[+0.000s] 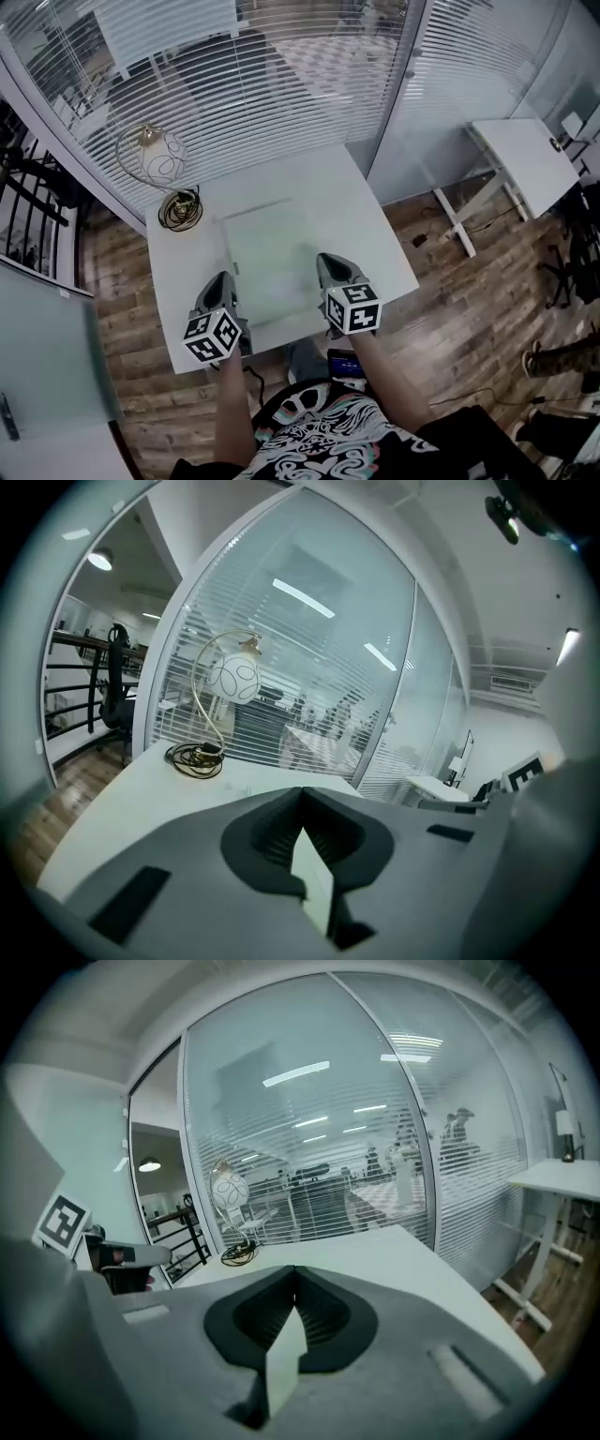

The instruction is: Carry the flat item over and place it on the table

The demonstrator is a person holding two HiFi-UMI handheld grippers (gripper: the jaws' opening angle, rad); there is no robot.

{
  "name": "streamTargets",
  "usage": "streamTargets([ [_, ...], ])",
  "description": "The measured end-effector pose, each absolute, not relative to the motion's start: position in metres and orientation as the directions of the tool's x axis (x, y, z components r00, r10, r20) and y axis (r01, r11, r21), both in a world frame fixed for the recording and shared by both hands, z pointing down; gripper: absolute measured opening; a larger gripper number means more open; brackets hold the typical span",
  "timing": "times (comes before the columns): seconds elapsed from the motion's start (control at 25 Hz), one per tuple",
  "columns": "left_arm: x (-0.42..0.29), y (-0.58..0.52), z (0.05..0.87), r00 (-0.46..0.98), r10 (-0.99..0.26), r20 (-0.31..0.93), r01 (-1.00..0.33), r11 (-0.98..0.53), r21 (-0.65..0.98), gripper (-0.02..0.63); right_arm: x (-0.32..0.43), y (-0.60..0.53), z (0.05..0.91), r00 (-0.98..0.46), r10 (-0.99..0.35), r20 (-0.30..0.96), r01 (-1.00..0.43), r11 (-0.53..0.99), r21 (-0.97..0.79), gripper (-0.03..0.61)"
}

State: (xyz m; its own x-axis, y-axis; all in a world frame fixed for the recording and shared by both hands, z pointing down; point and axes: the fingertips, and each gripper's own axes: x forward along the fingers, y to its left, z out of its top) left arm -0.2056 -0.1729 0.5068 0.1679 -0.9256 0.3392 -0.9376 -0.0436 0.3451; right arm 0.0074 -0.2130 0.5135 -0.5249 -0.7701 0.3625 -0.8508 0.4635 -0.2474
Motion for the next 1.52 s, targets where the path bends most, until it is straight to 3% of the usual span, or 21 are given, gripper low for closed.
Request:
streamTargets([
  [0.48, -0.203, -0.148, 0.469, 0.128, -0.944, 0.304, -0.973, -0.061, 0.221, 0.008, 0.014, -0.189, 0.478, -0.494, -0.823, 0.279, -0.869, 0.468, -0.158, 0.006],
  [1.16, -0.195, -0.123, 0.446, 0.164, -0.968, 0.189, -0.954, -0.107, 0.281, 0.008, 0.018, -0.163, 0.468, -0.504, -0.831, 0.238, -0.864, 0.485, -0.134, 0.005],
  [1.52, -0.188, -0.123, 0.452, 0.177, -0.961, 0.214, -0.96, -0.121, 0.253, 0.008, 0.019, -0.163, 0.473, -0.517, -0.817, 0.255, -0.856, 0.499, -0.136, 0.005],
])
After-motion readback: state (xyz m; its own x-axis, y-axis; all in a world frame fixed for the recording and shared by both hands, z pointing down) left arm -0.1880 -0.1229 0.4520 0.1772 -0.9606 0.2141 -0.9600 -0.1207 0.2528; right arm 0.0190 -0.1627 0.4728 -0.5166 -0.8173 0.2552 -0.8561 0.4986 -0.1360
